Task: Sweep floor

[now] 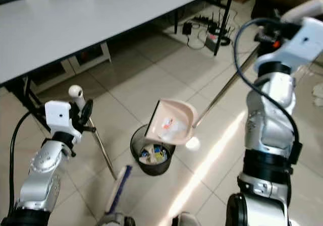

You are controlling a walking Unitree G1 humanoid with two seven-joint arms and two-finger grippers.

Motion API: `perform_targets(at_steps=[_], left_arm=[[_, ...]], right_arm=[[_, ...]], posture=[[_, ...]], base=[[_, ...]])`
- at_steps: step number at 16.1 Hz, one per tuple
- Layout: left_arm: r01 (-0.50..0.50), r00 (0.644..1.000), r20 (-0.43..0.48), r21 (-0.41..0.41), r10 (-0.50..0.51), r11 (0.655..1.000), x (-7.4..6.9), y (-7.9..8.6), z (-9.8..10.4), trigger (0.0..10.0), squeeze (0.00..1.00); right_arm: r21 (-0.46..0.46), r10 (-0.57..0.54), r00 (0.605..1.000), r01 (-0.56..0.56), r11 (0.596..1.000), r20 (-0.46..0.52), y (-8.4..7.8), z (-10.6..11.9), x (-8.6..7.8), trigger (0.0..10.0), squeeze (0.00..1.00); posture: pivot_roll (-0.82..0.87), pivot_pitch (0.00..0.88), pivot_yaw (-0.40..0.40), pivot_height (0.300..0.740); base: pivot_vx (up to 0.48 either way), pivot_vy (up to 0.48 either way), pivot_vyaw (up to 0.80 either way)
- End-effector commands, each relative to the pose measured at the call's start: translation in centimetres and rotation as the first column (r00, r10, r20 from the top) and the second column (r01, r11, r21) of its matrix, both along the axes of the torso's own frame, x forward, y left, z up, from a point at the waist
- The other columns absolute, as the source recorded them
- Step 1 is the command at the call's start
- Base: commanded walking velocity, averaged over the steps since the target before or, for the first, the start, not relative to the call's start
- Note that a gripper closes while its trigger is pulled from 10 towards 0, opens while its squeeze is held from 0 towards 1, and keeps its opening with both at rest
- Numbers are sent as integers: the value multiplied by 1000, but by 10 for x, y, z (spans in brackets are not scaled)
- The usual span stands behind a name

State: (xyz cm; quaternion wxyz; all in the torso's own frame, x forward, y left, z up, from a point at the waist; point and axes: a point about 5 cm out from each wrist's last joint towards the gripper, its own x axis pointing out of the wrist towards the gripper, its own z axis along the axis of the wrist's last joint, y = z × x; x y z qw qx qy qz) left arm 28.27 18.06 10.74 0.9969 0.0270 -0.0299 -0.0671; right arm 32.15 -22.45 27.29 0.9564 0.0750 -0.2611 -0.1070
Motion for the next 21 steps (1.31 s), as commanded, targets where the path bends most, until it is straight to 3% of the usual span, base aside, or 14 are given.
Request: perform_targets(at_steps=[1, 7, 14, 16, 18, 21], left_arm=[[3, 1000, 22, 15, -3, 1000, 2, 3, 7, 10000, 0], [5, 1000, 0, 27, -5, 1000, 3, 1, 4, 10000, 0], [6, 1000, 8, 29, -6, 1000, 2, 1, 6, 10000, 0], [7, 1000, 8, 32, -7, 999, 2, 2, 6, 10000, 0], [9, 1000, 1, 35, -9, 999, -1, 3, 4, 10000, 0], [17, 1000, -2, 36, -17, 999, -1, 2, 4, 10000, 0]], right_arm=[[-6, 32, 996, -32, 999, 83, 7, 12, -3, 10000, 0], [-154, 131, 988, -117, 981, 82, 36, 15, 7, 10000, 0], [-333, 318, 939, -261, 906, 129, 81, 12, 6, 10000, 0], [-442, 399, 908, -306, 843, 132, 103, 7, 2, 10000, 0], [-548, 490, 866, -363, 754, 102, 128, -2, -5, 10000, 0], [-612, 547, 833, -392, 687, 80, 145, -9, -12, 10000, 0]], posture=[[-11, 89, 50, 740], [-12, 86, 55, 740], [-3, 88, 49, 740], [-3, 102, 49, 740], [0, 106, 50, 740], [1, 107, 51, 740]], base=[[0, 0, 0], [0, 0, 0], [0, 0, 0], [0, 0, 0], [0, 0, 0], [0, 0, 0]])
